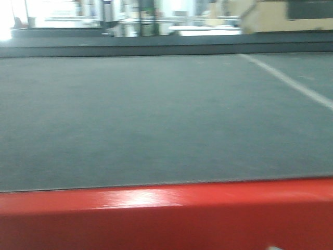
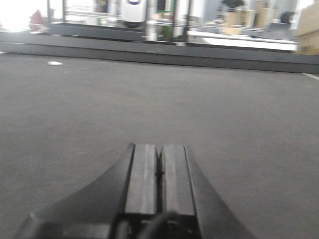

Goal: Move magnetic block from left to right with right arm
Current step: 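Turn the base away from the table holding the cube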

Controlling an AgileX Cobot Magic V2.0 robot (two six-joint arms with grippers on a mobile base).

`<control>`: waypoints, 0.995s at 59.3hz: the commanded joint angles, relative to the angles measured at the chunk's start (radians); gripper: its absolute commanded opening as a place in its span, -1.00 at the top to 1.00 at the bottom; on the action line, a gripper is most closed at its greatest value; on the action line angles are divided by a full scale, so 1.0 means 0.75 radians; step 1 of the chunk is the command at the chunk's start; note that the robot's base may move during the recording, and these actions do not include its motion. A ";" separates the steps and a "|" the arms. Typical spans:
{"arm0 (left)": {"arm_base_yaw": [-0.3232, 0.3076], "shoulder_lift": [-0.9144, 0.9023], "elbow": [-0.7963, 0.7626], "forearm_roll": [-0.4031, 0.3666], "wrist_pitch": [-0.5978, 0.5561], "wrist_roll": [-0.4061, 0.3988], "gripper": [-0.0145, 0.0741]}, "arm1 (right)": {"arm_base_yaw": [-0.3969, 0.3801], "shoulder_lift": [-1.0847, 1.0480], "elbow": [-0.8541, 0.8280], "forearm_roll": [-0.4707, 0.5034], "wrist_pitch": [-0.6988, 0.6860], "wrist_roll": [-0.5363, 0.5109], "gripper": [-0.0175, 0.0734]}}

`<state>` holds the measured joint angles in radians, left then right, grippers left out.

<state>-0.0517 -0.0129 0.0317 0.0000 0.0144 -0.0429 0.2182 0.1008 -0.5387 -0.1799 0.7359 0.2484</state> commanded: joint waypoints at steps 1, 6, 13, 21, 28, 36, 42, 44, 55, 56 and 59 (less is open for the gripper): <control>0.001 -0.018 0.014 0.000 -0.120 -0.006 0.94 | -0.003 0.020 -0.035 -0.033 -0.107 -0.012 0.22; 0.001 -0.018 0.014 0.000 -0.120 -0.006 0.94 | -0.003 0.020 -0.035 -0.033 -0.107 -0.012 0.22; 0.001 -0.018 0.014 0.000 -0.120 -0.006 0.94 | -0.003 0.020 -0.035 -0.033 -0.107 -0.012 0.22; 0.001 -0.018 0.014 0.000 -0.120 -0.006 0.94 | -0.003 0.020 -0.035 -0.033 -0.107 -0.012 0.22; 0.001 -0.018 0.014 0.000 -0.120 -0.006 0.94 | -0.003 0.020 -0.035 -0.033 -0.107 -0.012 0.22; 0.001 -0.018 0.014 0.000 -0.120 -0.006 0.94 | -0.003 0.020 -0.035 -0.033 -0.107 -0.012 0.22; 0.001 -0.018 0.014 0.000 -0.120 -0.006 0.94 | -0.003 0.020 -0.035 -0.033 -0.107 -0.012 0.22; 0.001 -0.018 0.014 0.000 -0.120 -0.006 0.93 | -0.003 0.020 -0.035 -0.033 -0.107 -0.012 0.22; 0.001 -0.018 0.014 0.000 -0.120 -0.006 0.94 | -0.003 0.020 -0.035 -0.033 -0.107 -0.012 0.22; 0.001 -0.018 0.014 0.000 -0.120 -0.006 0.94 | -0.003 0.020 -0.035 -0.033 -0.107 -0.012 0.22; 0.001 -0.018 0.014 0.000 -0.120 -0.006 0.94 | -0.003 0.020 -0.035 -0.033 -0.107 -0.012 0.22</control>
<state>-0.0517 -0.0129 0.0317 0.0000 0.0144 -0.0429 0.2182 0.1008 -0.5387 -0.1799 0.7376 0.2484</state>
